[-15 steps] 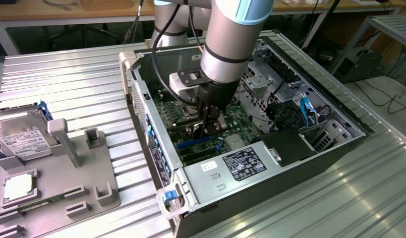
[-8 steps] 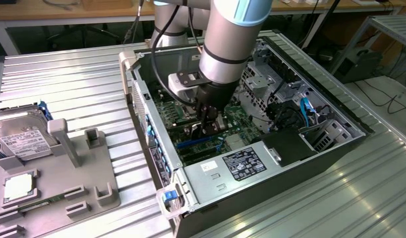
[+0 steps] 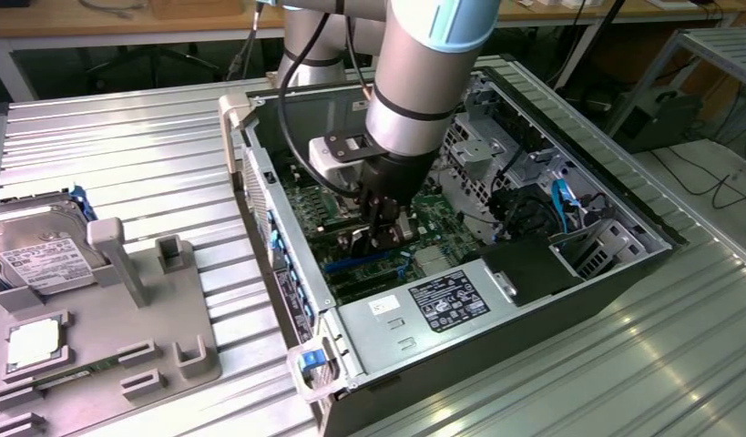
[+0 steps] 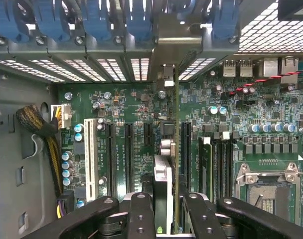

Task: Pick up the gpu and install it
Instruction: 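Insert the gpu into the slot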

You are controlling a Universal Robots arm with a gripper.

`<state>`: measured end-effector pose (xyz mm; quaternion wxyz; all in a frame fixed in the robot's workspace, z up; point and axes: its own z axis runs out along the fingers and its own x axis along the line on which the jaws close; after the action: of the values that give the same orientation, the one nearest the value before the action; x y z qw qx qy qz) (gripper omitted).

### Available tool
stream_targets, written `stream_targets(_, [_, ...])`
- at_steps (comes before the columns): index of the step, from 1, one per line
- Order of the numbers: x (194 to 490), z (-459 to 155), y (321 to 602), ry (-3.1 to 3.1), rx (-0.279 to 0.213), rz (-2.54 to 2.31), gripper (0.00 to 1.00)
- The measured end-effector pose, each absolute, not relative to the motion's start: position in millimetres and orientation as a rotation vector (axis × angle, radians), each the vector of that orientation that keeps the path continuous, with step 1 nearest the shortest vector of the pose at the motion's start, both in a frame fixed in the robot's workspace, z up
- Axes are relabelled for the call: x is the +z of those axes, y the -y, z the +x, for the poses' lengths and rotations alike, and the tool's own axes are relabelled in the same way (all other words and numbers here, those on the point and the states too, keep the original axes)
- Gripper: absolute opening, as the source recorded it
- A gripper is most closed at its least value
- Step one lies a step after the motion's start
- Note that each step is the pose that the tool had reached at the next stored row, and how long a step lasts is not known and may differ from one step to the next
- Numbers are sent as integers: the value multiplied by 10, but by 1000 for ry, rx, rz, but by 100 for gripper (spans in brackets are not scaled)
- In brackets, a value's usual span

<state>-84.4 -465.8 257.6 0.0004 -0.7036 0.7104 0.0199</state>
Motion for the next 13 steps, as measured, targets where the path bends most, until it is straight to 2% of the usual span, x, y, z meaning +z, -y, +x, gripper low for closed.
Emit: stream_targets(13, [2574,-848,4632,-2231,63,-2210,28])
